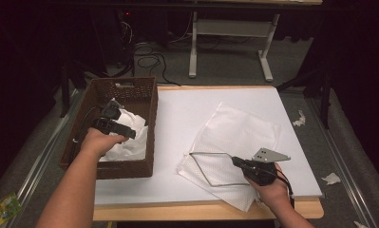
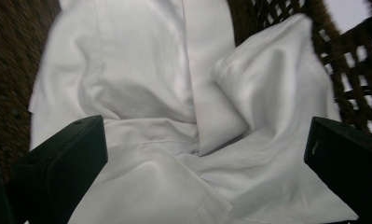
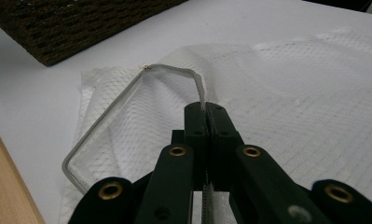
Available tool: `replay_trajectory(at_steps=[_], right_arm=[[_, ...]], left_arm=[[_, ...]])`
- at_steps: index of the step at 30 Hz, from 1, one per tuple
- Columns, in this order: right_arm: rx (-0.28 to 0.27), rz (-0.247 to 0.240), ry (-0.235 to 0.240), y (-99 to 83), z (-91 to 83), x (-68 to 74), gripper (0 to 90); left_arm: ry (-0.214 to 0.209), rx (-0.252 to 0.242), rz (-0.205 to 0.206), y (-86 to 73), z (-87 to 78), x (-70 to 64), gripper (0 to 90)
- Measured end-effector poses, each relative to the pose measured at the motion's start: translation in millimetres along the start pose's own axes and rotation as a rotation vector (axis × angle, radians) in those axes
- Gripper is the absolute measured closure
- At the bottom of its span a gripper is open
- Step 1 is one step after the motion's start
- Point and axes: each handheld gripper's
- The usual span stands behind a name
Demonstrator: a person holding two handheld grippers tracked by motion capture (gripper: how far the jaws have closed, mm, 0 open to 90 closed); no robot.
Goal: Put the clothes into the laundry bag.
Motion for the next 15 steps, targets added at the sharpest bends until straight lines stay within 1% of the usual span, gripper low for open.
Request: replay_trajectory(at_steps=[2,4,7,9,10,11,13,14,15], right_arm=[[0.0,-0.003,0.002,0.2,-0.4,-0.7,89.1],[-0.001,-0.002,0.001,0.2,-0.7,-1.3,89.1],[0.0,0.002,0.003,0.0,-1.3,-1.9,89.1],[-0.003,0.001,0.002,0.0,-1.5,-2.2,89.1],[-0.003,0.005,0.001,0.0,-1.7,-2.0,89.1],[-0.004,0.002,0.003,0.1,-1.8,-2.3,89.1],[-0.004,0.003,0.002,0.0,-1.7,-2.4,89.0],[-0.004,0.002,0.003,0.0,-1.6,-2.5,89.1],[-0.003,0.002,0.003,-0.1,-1.4,-2.4,89.1]], left_arm=[[0.022,0.023,-0.007,0.6,8.0,2.6,0.0],[0.031,0.059,-0.026,1.3,16.9,5.7,0.0],[0.018,0.124,-0.047,0.3,30.9,9.0,0.2],[0.024,0.174,-0.05,-1.4,40.6,10.5,0.0],[0.025,0.187,-0.056,-2.5,45.6,10.7,0.0],[0.016,0.203,-0.061,-3.2,49.7,11.5,0.0],[0.0,0.224,-0.088,-5.2,58.0,12.1,0.0],[-0.01,0.25,-0.09,-5.7,61.1,13.2,0.0],[-0.015,0.257,-0.095,-6.9,64.0,13.4,0.0]])
Point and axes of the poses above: each handheld gripper's, and its own axes: z roughly forward along the jaws, y roughly out of its top, x roughly to its left, and after that the axes turned 10 degrees about -x, right-handed
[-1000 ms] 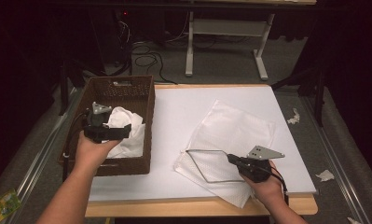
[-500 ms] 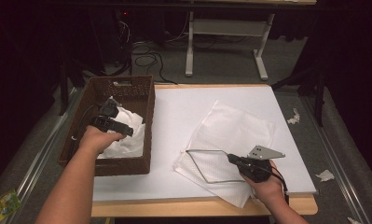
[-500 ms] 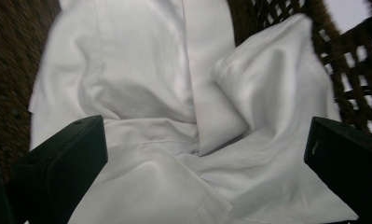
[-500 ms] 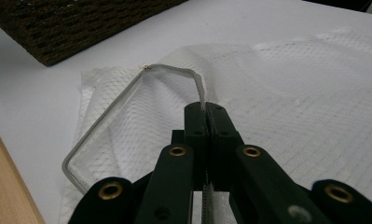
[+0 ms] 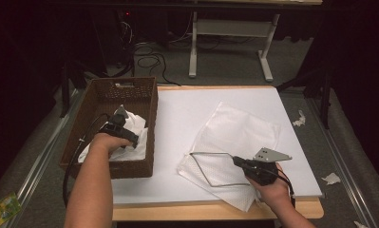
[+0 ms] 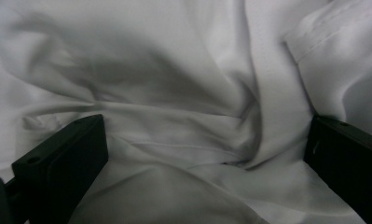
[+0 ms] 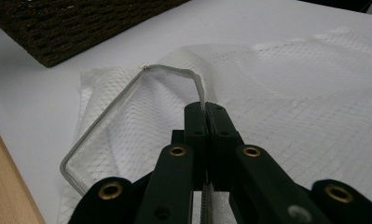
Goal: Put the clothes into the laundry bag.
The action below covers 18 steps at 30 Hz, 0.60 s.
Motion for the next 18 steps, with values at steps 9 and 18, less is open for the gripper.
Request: replay_trajectory(at_steps=[9,18], right_arm=[[0.001,-0.001,0.002,0.0,1.1,1.1,89.0],[-0.002,0.0,0.001,0.5,1.7,3.0,89.0]], left_arm=[[0.014,0.0,0.019,-2.1,5.4,-1.5,1.5],[0.012,-0.023,0.043,-3.3,-1.6,-5.6,21.3]])
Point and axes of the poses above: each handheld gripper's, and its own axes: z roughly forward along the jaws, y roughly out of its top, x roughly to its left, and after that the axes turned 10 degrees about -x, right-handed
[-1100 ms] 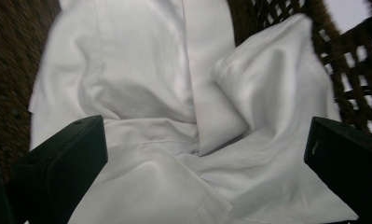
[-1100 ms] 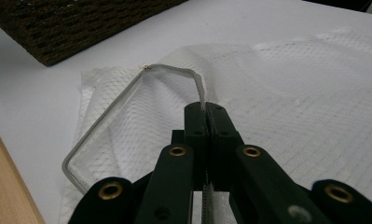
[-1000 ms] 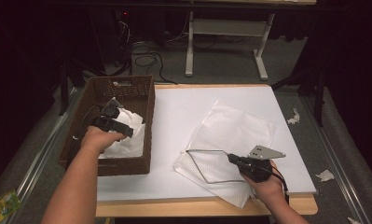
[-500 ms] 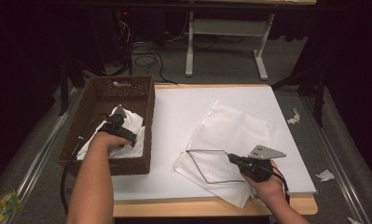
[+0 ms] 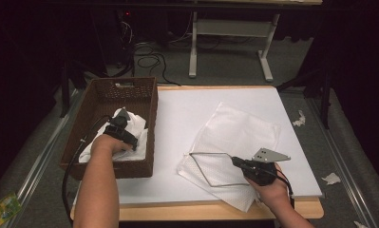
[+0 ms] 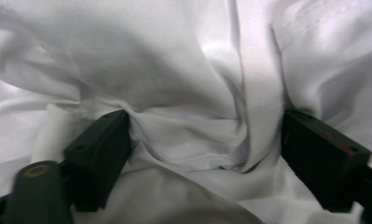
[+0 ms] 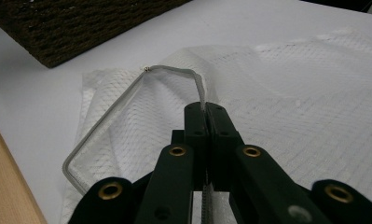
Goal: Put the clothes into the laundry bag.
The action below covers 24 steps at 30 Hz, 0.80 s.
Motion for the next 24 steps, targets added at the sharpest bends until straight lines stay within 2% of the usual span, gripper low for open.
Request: replay_trajectory(at_steps=[1,2,4,6,7,8,11,17,21,24], right_arm=[[0.0,-0.003,0.0,0.0,-0.1,-0.2,89.0],[0.0,-0.002,0.0,0.1,-0.1,-0.2,89.0],[-0.001,0.0,-0.001,0.2,-0.3,-0.2,89.0],[0.0,0.002,-0.002,0.4,-0.7,-0.1,89.1],[0.0,0.002,-0.002,0.5,-0.8,-0.1,89.0],[-0.001,0.002,-0.003,0.5,-0.9,0.0,89.0],[-0.005,0.008,-0.005,0.8,-1.3,0.2,89.0],[-0.01,0.001,-0.001,1.2,-0.9,-1.1,89.0],[-0.008,0.005,-0.005,1.4,-1.7,-1.3,89.0],[-0.009,0.012,-0.005,1.7,-2.1,-1.8,89.0]], left_arm=[[-0.013,-0.008,0.003,-0.1,-1.9,-0.4,24.9],[-0.006,-0.019,0.004,-0.6,-2.0,-1.4,31.7],[-0.008,-0.026,0.014,-1.0,-4.4,-1.3,35.9],[-0.019,-0.042,0.017,-1.3,-6.4,-2.1,49.3],[-0.023,-0.048,0.018,-1.3,-7.1,-2.2,51.2],[-0.026,-0.064,0.006,-1.2,-8.4,-2.1,56.1],[-0.005,-0.09,0.01,-1.2,-10.6,-1.2,78.2],[0.004,-0.11,0.033,-0.8,-14.0,-2.8,82.0],[0.012,-0.165,0.046,-0.4,-22.9,-3.8,82.6],[0.005,-0.189,0.068,-1.7,-31.4,-4.4,82.6]])
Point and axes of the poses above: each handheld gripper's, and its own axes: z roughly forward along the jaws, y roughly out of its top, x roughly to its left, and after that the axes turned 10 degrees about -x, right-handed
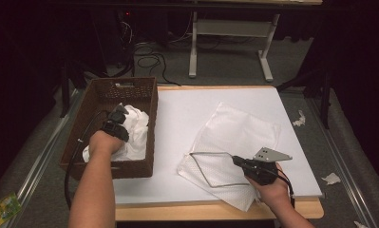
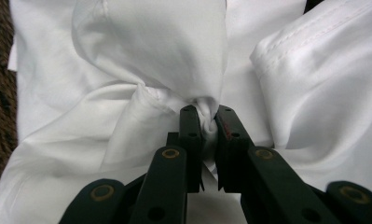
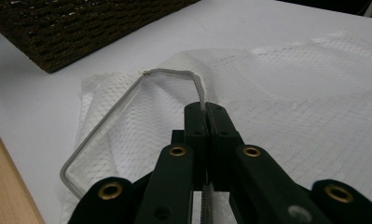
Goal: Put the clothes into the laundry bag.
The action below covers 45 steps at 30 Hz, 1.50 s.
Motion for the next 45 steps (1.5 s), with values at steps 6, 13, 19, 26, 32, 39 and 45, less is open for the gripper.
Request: replay_trajectory(at_steps=[6,13,19,26,32,39,45], right_arm=[[-0.007,0.002,-0.001,0.7,-0.3,0.5,89.1],[-0.007,-0.001,-0.001,0.8,-1.0,0.8,89.1],[-0.008,-0.003,-0.001,0.8,-1.2,0.9,89.2],[-0.006,-0.001,-0.002,0.7,-1.4,1.0,89.1],[-0.006,0.0,-0.004,0.5,-1.5,1.1,89.1],[-0.006,0.002,-0.007,0.4,-1.5,1.0,89.1],[-0.011,-0.001,0.0,1.1,-1.4,2.0,89.6]], left_arm=[[0.005,-0.164,0.035,-2.5,-29.0,-0.6,82.7],[0.002,-0.406,0.052,-17.7,-59.4,2.6,82.8],[0.02,-0.641,0.049,-38.2,-81.5,8.6,82.8],[0.049,-0.859,0.064,-59.5,-96.6,8.3,82.8],[0.056,-1.014,0.068,-72.8,-106.0,5.3,82.8],[0.063,-1.147,0.072,-77.6,-122.8,-0.4,82.9],[0.07,-1.248,0.073,-80.1,-136.0,-7.4,82.9]])
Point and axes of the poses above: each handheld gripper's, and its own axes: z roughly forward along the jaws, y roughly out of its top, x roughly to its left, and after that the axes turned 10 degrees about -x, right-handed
